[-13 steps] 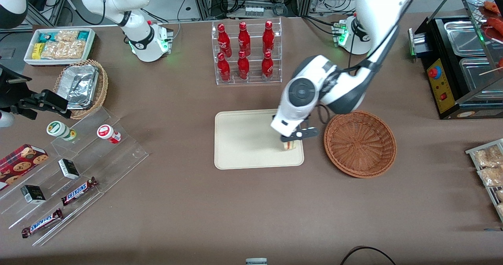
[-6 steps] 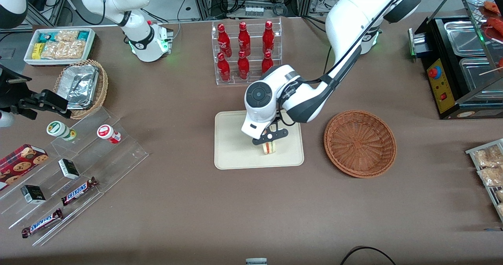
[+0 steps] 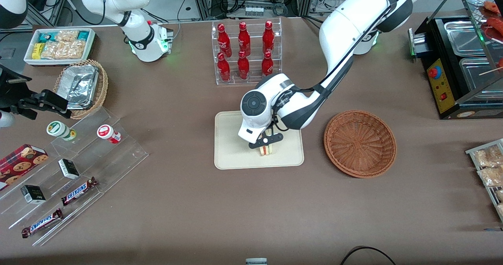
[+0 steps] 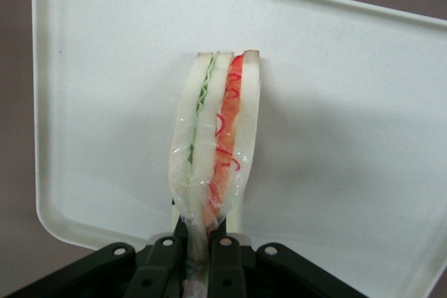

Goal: Place sandwich from basket to tray
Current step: 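Lower the sandwich onto the tray and open the left gripper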

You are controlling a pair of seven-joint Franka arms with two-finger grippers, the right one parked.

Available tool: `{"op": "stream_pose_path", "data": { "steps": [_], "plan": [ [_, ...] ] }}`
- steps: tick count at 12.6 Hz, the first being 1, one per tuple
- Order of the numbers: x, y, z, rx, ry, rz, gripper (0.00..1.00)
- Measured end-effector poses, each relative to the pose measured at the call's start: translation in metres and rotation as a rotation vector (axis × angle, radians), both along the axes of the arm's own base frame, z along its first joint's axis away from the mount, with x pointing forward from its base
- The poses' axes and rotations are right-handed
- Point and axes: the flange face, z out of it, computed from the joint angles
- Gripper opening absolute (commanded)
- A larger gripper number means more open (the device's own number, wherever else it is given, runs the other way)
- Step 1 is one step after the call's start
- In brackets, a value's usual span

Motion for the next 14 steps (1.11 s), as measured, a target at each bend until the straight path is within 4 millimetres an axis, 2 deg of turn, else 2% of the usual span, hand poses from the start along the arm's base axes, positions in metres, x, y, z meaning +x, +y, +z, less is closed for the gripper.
{"op": "stream_pose_path", "data": {
  "steps": [1,4,7,9,12,14],
  "plan": [
    [0.000,0.000,-0.004,0.001,0.003,0.000,1.00],
    [0.000,-0.001,-0.008,-0.002,0.004,0.000,1.00],
    [0.005,-0.003,0.004,-0.014,-0.014,0.004,1.00],
    [0.010,-0.003,0.030,-0.014,-0.041,0.002,1.00],
    [0.012,0.009,0.091,0.009,-0.076,0.011,1.00],
    [0.005,0.022,0.128,0.053,-0.067,0.022,1.00]
  ]
}}
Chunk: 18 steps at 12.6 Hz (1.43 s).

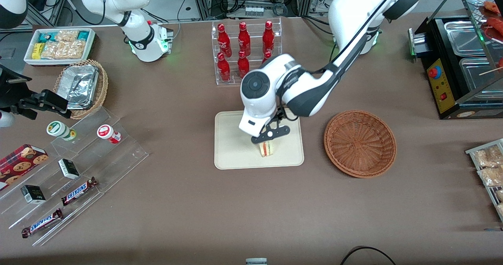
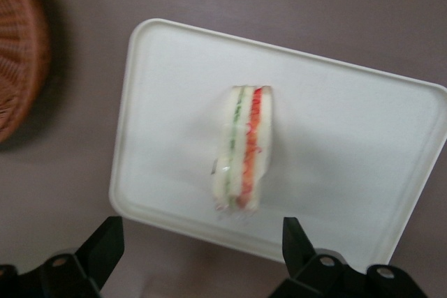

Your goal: Place sandwich from basket to tray

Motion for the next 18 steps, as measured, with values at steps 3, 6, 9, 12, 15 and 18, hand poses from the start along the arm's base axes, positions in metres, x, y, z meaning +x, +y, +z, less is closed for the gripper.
{"op": "stream_pose_path", "data": {
  "steps": [3,6,9,12,15,18],
  "plan": [
    [0.011,0.039,0.030,0.064,0.026,0.051,1.00],
    [0.041,0.092,0.039,0.064,0.045,0.037,1.00],
    [0.043,0.137,0.051,0.079,0.064,-0.033,1.00],
    [0.039,0.178,0.075,0.086,0.070,-0.100,1.00],
    [0.031,0.233,0.101,0.044,0.125,-0.182,1.00],
    [0.020,0.317,0.141,-0.032,0.232,-0.266,1.00]
  ]
}}
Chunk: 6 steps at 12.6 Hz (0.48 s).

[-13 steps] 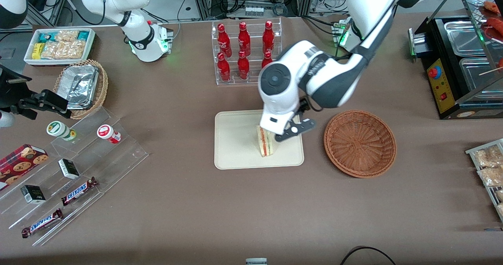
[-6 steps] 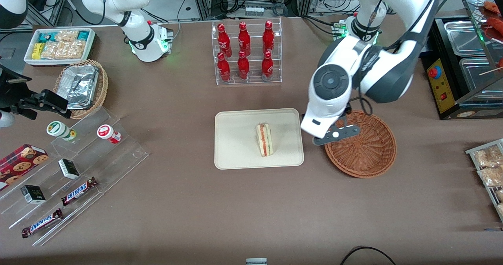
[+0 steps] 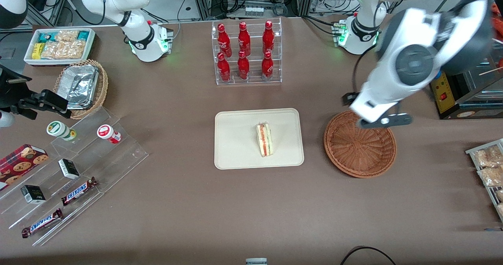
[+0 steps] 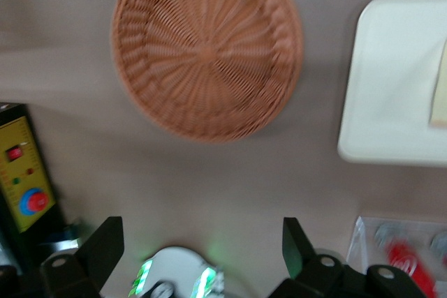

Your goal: Place sandwich from basket to tray

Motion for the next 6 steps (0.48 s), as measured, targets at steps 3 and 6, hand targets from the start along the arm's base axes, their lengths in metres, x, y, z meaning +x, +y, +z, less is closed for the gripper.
{"op": "stream_pose_path", "data": {
  "steps": [3,6],
  "plan": [
    [-0.014,0.059,0.043,-0.048,0.051,-0.094,1.00],
    [-0.019,0.109,0.074,-0.091,0.047,-0.134,1.00]
  ]
}}
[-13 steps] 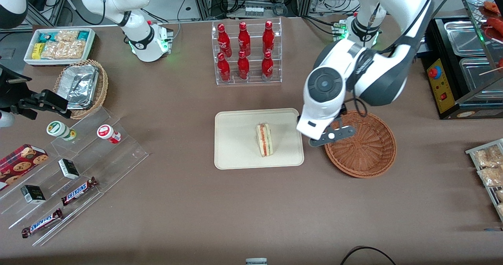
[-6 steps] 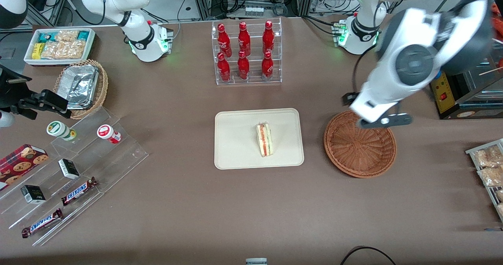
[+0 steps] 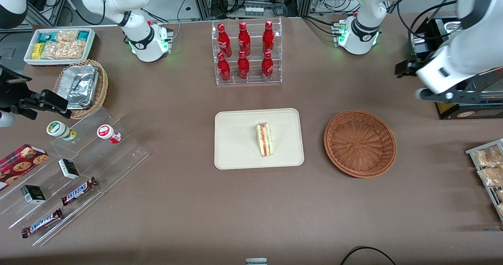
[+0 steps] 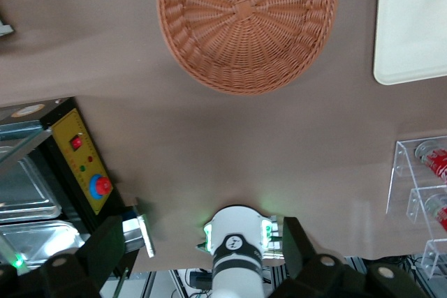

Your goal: Place sandwich from basket to tray

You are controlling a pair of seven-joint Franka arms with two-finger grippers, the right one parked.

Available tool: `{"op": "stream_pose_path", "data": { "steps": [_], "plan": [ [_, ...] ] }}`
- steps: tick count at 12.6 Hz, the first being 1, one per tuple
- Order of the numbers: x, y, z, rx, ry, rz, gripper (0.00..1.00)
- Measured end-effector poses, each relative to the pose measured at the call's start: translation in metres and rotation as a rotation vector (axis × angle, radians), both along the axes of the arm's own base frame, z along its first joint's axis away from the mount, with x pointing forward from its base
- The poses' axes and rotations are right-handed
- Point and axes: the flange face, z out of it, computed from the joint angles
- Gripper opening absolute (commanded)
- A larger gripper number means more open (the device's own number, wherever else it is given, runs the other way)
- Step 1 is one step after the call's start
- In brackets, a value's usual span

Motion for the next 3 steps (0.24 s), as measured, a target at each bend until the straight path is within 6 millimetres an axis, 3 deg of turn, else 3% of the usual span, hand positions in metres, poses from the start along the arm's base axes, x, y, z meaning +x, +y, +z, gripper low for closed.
{"op": "stream_pose_path", "data": {
  "steps": [3],
  "plan": [
    [0.000,0.048,0.016,-0.014,-0.031,0.051,1.00]
  ]
}}
